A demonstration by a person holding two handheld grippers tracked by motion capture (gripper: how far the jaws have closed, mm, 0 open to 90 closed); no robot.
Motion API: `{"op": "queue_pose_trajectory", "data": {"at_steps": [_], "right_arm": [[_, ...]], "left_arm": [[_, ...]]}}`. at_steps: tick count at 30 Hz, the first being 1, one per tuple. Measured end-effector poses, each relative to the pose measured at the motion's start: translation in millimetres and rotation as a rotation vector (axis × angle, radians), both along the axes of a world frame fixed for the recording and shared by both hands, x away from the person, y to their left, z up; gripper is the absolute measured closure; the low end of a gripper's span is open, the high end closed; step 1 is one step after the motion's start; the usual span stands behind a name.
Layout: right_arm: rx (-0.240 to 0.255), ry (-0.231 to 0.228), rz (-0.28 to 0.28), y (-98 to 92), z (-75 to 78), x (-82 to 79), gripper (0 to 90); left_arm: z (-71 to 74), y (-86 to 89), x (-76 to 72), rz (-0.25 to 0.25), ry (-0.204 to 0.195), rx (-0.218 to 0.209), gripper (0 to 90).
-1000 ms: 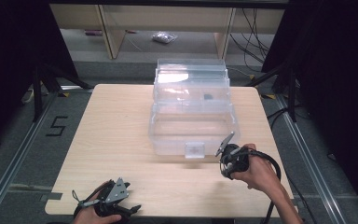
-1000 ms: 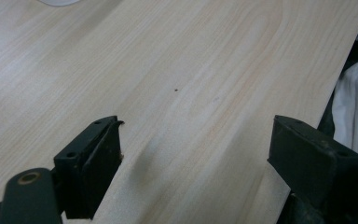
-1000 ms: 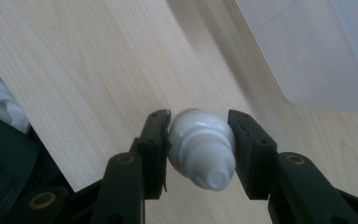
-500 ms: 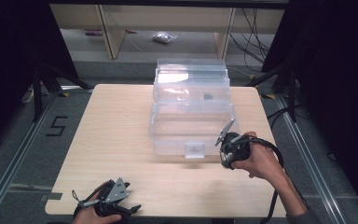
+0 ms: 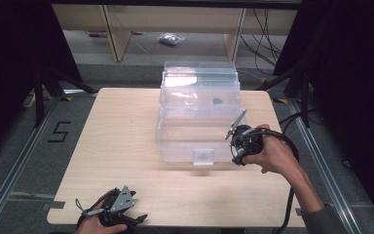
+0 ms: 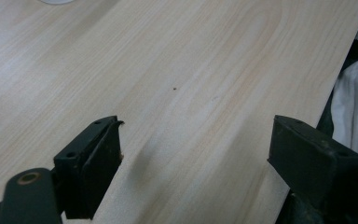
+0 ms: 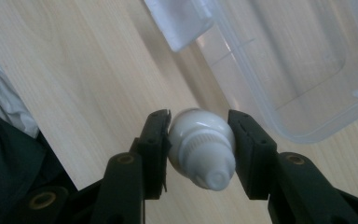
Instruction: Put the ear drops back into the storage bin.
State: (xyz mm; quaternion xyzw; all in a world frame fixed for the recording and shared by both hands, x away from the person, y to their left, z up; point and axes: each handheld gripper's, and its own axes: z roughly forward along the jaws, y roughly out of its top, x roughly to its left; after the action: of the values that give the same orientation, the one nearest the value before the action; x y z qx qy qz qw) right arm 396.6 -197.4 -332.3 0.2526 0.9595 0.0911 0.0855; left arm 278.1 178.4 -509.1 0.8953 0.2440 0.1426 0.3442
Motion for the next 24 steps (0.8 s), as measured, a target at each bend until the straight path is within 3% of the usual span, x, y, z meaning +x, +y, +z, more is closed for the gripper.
{"op": "queue_pose_trajectory", "data": {"at_steps": [3,8,12,24], "right_arm": [[-0.004,-0.004,0.0,-0.4,2.9,7.1,60.1],[-0.013,-0.006,-0.024,-0.5,6.8,17.8,60.1],[-0.012,0.005,-0.019,-0.7,9.5,24.6,60.1],[-0.005,0.02,-0.086,-3.4,12.0,51.3,60.1]], "left_arm": [[0.1,-0.1,1.0,-0.006,-0.009,0.011,16.5],[-1.9,-0.9,0.3,0.007,0.012,-0.001,16.5],[-0.6,-0.1,1.0,-0.005,-0.005,0.009,16.5],[-0.1,0.2,0.9,-0.005,-0.006,0.006,16.5]]}}
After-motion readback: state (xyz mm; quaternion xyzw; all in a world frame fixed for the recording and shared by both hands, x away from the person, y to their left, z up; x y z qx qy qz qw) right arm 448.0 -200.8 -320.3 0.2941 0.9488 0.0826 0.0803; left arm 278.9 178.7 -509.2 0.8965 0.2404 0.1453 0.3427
